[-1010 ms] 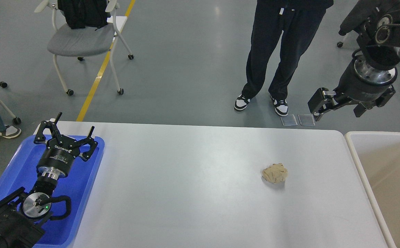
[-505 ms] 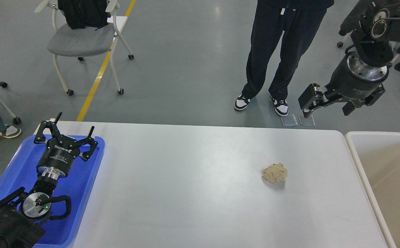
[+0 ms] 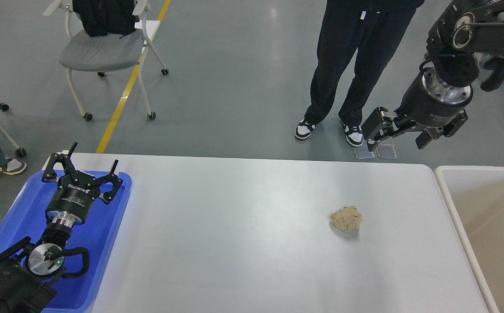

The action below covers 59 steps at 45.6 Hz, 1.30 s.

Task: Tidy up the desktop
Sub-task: 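Move the open right gripper down toward the beige paper ball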

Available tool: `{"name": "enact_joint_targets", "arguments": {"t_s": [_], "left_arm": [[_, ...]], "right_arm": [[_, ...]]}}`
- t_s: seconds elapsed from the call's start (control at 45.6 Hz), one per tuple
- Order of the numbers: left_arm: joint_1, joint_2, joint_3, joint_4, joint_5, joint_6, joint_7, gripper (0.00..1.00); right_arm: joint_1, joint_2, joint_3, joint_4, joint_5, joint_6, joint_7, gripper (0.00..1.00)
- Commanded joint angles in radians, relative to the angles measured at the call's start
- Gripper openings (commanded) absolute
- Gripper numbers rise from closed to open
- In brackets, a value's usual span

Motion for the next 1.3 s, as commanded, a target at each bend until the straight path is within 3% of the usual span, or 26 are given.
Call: {"name": "enact_joint_targets", "arguments": {"t_s": [0.0, 1.273], "left_arm": [[-0.001, -0.001, 0.0, -0.001, 0.0, 0.0, 0.001, 0.99], [-0.001, -0.001, 0.0, -0.001, 0.0, -0.001, 0.002, 0.99]], "right_arm": [[0.02, 0.002, -0.027, 0.02, 0.016, 0.0, 0.0, 1.0], [-0.003, 0.028, -0.01, -0.023, -0.033, 0.0, 0.0, 1.0]]}}
